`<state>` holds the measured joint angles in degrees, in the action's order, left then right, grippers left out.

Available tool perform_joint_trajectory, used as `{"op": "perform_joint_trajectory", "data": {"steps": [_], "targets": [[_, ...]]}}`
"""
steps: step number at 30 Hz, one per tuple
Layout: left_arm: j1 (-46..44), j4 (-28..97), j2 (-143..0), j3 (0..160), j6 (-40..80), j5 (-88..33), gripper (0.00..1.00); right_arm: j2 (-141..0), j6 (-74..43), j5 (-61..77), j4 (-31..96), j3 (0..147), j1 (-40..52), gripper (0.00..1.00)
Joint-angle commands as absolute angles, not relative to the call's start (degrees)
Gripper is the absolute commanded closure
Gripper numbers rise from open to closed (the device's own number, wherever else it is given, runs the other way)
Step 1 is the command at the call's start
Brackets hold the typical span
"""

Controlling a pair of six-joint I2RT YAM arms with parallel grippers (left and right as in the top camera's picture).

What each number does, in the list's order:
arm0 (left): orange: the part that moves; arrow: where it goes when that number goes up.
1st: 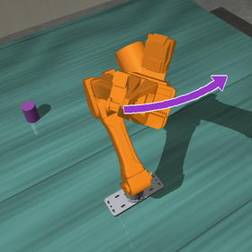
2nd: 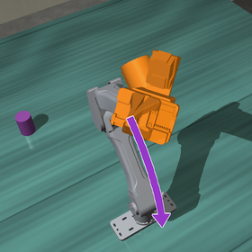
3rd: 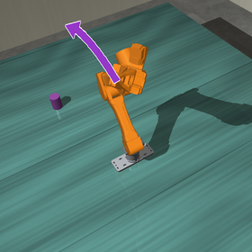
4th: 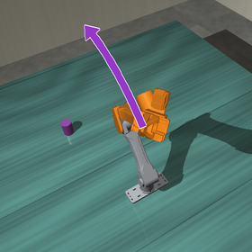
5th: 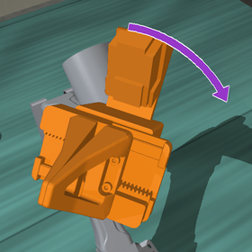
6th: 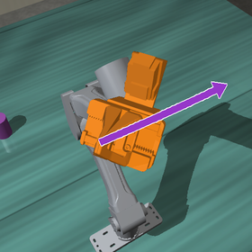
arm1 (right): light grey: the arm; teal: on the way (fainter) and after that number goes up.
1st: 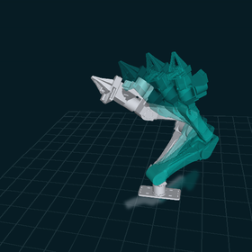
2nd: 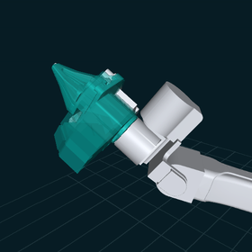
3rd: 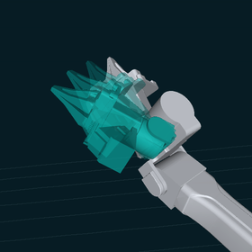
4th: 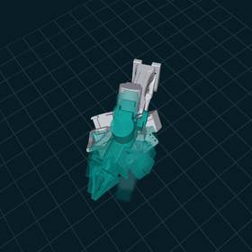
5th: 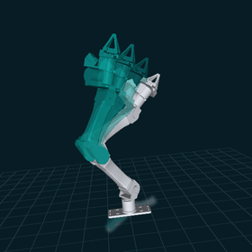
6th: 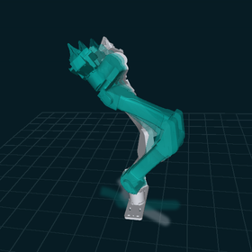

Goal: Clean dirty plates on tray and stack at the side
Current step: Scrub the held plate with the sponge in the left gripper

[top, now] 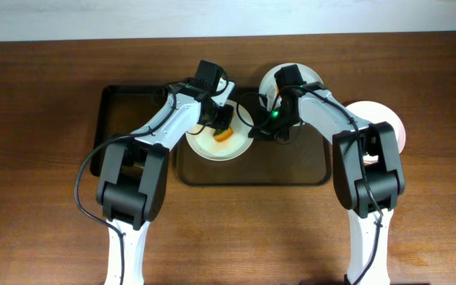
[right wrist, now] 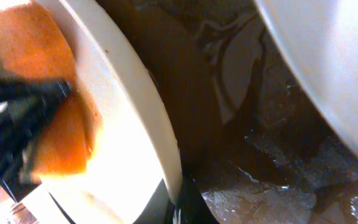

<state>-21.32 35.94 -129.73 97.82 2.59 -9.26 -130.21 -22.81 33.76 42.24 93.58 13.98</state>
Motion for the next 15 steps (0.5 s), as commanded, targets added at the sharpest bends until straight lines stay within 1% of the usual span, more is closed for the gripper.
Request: {"op": "perform_joint_trajectory", "data": {"steps": [1, 2, 3, 4, 6, 8, 9, 11, 13, 15], "targets": [[-20.8, 41.3, -130.5, 97.9, 19.3, 17.8, 1.00, -131.7, -22.7, 30.2, 42.8, 92.0, 14.2, 0.96], [-20.8, 45.1, -130.5, 97.9, 23.3, 22.5, 1.00, -131.7, -22.7, 30.2, 42.8, 92.0, 14.2, 0.96], [-20.8, 49.2, -130.5, 97.9, 25.7, 24.3, 1.00, -131.7, -22.7, 30.2, 42.8, 92.0, 14.2, 0.96], [-20.8, 53.3, -130.5, 97.9, 25.7, 22.3, 1.00, -131.7, -22.7, 30.2, 42.8, 92.0, 14.2, 0.96], [-20.9, 59.4, -130.5, 97.9, 24.4, 14.7, 1.00, -131.7, -22.7, 30.2, 42.8, 92.0, 14.2, 0.96], [-20.9, 61.8, -130.5, 98.4, 12.8, -2.2, 1.00, -131.7, -22.7, 30.2, 42.8, 92.0, 14.2, 0.95], [-20.8, 61.9, -130.5, 99.9, 5.3, -14.2, 1.00, -131.7, -22.7, 30.2, 42.9, 92.0, 14.2, 0.96], [-19.5, 61.8, -130.5, 104.4, 2.0, -24.7, 1.00, -131.7, -22.7, 30.2, 43.1, 92.0, 14.2, 0.96], [-17.5, 61.8, -130.5, 109.9, 2.1, -25.7, 1.00, -131.7, -22.7, 30.2, 43.0, 92.0, 14.2, 0.96], [-15.4, 64.2, -130.5, 118.4, 2.1, -22.8, 1.00, -131.7, -22.6, 30.2, 43.0, 92.0, 14.2, 0.96]]}}
